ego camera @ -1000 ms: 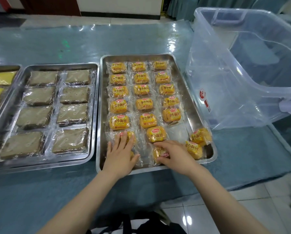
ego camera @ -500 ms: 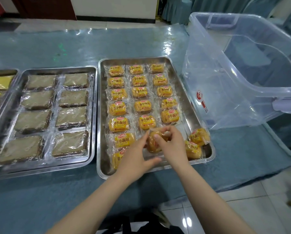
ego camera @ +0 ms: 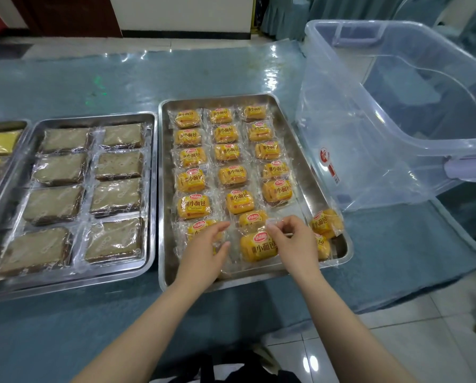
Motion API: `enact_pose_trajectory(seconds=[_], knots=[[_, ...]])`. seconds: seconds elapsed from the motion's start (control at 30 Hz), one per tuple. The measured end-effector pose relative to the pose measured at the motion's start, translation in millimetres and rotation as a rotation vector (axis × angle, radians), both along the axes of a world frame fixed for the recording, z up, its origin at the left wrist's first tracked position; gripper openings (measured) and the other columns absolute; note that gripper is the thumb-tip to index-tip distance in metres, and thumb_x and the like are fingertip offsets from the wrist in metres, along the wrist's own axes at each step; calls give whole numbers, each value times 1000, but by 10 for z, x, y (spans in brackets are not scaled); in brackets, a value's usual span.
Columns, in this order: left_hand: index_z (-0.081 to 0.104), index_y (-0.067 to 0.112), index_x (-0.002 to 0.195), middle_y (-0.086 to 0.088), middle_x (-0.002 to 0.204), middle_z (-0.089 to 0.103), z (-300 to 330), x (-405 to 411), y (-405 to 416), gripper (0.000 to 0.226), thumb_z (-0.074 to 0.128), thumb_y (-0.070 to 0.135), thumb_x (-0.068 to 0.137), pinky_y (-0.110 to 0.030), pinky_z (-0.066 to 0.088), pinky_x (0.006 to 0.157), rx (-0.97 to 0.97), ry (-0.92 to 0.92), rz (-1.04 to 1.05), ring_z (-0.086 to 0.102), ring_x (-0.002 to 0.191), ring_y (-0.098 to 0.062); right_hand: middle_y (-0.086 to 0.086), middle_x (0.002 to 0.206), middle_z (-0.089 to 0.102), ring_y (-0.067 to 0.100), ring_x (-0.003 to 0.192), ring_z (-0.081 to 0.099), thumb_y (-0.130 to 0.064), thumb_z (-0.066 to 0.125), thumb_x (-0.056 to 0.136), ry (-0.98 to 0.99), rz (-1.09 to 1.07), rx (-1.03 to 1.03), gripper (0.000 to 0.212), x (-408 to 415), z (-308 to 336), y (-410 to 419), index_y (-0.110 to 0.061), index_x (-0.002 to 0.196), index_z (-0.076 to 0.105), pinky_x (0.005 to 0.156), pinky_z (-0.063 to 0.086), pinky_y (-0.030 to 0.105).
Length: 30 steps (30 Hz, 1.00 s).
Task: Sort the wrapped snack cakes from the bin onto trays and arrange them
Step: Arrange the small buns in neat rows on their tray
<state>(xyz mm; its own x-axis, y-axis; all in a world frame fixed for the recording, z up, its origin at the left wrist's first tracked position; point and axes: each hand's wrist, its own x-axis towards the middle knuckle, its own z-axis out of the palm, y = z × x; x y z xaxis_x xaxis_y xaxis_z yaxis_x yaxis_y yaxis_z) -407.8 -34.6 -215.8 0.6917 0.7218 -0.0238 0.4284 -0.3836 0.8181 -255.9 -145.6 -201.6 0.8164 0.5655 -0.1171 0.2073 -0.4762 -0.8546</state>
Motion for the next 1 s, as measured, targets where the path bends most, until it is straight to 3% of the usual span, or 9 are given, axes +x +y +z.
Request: enact_pose_trajectory(seconds=[0.1,0.2,0.3,0.43,0.57,0.67,0.73,0.83,1.0], knots=[[24,28,146,1,155,20,-170,-67,110,67,56,42,89,-38,16,115,101,306,-15,14,143,-18,-8,79,62,13,73,61,-37,66,87,-79,67,-197,22,36,-82,-3,-21,95,54,62,49,28],[-5,30,150,-4,157,-13,-351,-93,119,81,37,62,88,-41,-7,112,224,545,-102,-17,142,-25,-1,116,61,18,100,61,-45,64,86,-173,158,-415,56,24,-155,26,-26,132,38,75,51,32],[-15,35,146,-3,150,-28,-465,-113,103,78,22,69,86,-43,-15,108,277,598,-141,-30,135,-24,2,148,36,25,132,39,-48,63,86,-344,235,-434,68,-8,-184,57,-29,142,30,97,43,40],[-17,39,144,1,149,-31,-502,-132,149,75,27,65,89,-44,-17,106,299,627,-160,-33,133,-20,-4,160,14,24,146,11,-46,57,91,-401,513,-514,57,5,-221,114,-34,143,37,114,21,48],[-20,43,141,3,148,-33,-497,-157,180,67,20,63,91,-43,-18,105,290,642,-187,-35,132,-19,-4,161,8,22,147,3,-44,54,93,-350,576,-565,39,54,-252,134,-40,131,54,115,15,51],[-23,47,137,5,147,-36,-489,-170,197,61,11,64,90,-43,-18,105,260,654,-207,-37,131,-19,-5,161,-2,22,147,-7,-51,50,93,-313,647,-622,39,100,-255,136,-40,130,55,115,9,52],[-23,47,137,6,146,-37,-483,-168,198,61,10,64,89,-43,-17,106,253,653,-204,-37,131,-19,-6,161,-5,22,146,-13,-54,48,92,-337,655,-583,45,106,-276,140,-39,134,49,115,5,49],[-24,47,138,6,146,-38,-479,-167,184,62,8,65,87,-43,-17,107,250,656,-202,-37,132,-20,-7,160,-11,21,144,-21,-54,41,95,-437,661,-507,60,122,-335,179,-37,149,21,115,-3,46],[-29,46,135,6,146,-38,-471,-176,171,59,2,63,87,-42,-19,107,251,657,-199,-37,133,-19,-5,155,-23,19,139,-29,-59,21,96,-572,755,-598,69,183,-441,344,-28,152,-6,111,-12,46]])
